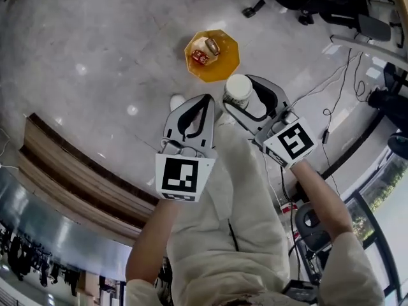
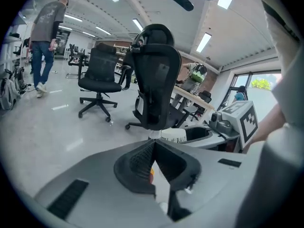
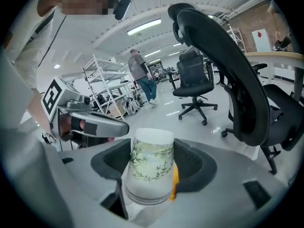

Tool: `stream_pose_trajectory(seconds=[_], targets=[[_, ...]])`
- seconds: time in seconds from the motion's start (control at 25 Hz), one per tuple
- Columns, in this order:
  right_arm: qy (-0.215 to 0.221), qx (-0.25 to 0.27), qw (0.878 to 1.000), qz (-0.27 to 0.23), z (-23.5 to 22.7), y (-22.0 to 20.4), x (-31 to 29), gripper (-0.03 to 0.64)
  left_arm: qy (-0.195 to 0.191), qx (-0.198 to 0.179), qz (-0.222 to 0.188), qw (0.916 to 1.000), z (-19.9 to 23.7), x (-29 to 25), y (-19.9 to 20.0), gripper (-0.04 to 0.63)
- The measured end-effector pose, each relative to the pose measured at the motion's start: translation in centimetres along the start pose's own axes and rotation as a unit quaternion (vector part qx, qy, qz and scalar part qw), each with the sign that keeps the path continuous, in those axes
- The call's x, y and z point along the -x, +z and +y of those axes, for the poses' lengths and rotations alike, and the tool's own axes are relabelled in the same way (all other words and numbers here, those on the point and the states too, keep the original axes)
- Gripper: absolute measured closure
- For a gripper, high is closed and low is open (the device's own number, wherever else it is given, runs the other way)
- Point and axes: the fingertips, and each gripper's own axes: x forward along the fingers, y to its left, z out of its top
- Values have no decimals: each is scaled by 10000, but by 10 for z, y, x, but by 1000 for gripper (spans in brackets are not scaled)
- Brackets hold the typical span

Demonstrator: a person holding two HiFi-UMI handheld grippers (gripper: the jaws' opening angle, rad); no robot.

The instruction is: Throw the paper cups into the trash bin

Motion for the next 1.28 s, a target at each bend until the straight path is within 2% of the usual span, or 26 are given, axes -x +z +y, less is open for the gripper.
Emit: stream_pose_trajectory(seconds=[0.2,0.48,0.8,1.0,1.28], targets=[[133,229,9994,205,-12,-32,-42,325,287,364,95,9989,38,-16,-49,591],[77,395,9984,394,-38,-71,-83,325,359,421,72,9984,62,-44,-91,589],[-39,702,9954,647,-79,-126,-130,325,573,415,248,9972,89,-99,-140,591],[-210,701,9940,815,-103,-168,-159,325,594,342,357,9970,104,-130,-172,591],[-458,747,9902,1088,-131,-205,-186,325,674,398,464,9958,124,-164,-196,591]])
